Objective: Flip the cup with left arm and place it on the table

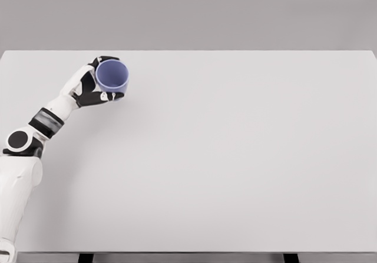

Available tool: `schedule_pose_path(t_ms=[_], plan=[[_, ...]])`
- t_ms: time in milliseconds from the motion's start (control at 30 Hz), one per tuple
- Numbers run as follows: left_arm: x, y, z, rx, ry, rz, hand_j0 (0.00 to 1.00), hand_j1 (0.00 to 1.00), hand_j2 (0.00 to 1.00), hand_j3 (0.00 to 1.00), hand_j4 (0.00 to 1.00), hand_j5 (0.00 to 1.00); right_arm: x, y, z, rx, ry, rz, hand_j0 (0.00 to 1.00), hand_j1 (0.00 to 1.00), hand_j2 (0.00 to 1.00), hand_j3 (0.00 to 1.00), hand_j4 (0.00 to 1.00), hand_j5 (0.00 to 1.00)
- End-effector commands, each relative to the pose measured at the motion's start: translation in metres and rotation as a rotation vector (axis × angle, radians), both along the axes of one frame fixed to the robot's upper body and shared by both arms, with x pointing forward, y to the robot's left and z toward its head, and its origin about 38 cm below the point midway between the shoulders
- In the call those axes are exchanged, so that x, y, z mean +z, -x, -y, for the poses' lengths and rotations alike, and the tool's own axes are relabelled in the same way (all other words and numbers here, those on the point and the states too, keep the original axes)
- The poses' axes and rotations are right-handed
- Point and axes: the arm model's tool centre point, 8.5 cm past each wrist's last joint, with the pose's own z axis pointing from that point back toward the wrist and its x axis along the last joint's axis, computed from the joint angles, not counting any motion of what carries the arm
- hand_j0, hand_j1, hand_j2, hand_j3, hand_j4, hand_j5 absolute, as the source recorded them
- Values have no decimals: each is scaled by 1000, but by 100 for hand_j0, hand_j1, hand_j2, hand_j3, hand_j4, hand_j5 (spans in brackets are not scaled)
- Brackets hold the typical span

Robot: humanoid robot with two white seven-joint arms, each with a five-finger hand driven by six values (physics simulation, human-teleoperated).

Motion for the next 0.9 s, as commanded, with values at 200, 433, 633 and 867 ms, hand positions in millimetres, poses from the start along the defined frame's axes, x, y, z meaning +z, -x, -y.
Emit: schedule_pose_path(t_ms=[200,433,633,867], plan=[[-6,4,1,32,192,-26,53,53,53,53,53,53,0,-1,0,1,0,2,100,100,100,100,100,100],[-25,8,2,65,272,-74,54,54,54,54,54,54,0,0,0,0,0,0,100,100,100,100,100,100],[-35,9,3,75,276,-102,55,55,55,55,55,55,0,-1,0,1,0,2,100,100,100,100,100,100],[-42,8,6,73,319,-200,55,55,55,55,55,55,0,0,0,0,0,0,100,100,100,100,100,100]])
